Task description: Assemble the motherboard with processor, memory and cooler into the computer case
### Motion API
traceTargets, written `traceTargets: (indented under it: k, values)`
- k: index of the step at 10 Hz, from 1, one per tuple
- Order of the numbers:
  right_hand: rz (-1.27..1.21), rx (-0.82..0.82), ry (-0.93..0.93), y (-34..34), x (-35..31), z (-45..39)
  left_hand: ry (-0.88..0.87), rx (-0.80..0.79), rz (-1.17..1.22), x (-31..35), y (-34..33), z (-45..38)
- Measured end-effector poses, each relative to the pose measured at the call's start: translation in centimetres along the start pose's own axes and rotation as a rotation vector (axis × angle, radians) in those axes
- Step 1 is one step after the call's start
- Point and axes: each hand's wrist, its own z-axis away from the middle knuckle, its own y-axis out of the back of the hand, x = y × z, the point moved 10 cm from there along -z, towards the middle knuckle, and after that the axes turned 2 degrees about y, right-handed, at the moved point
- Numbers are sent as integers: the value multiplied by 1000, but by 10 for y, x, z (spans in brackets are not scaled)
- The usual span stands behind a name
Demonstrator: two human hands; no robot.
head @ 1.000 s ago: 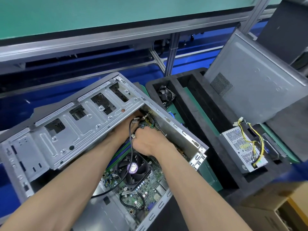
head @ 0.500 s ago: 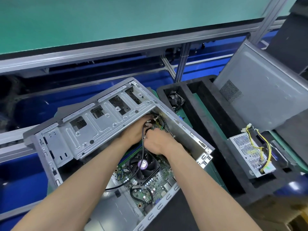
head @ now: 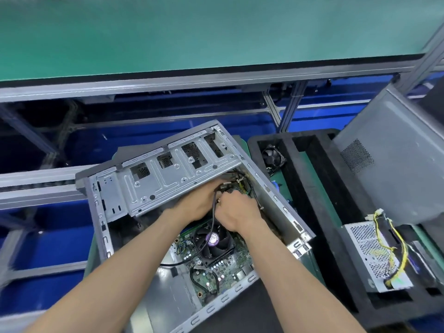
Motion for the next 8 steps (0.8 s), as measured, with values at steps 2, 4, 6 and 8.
traceTargets:
  k: [2, 4, 6, 8]
  values:
    - [-1, 72, 22, 7, -4, 3, 262, 38, -87, -21, 10, 33]
    - [-41, 118, 15, 16, -6, 11, 416, 46, -164, -19, 21, 81]
    - [-88, 74, 36, 22, -9, 26, 496, 118, -137, -9, 40, 133]
    - [-77, 61, 57, 25, -11, 41, 536, 201, -146, 0, 56, 176]
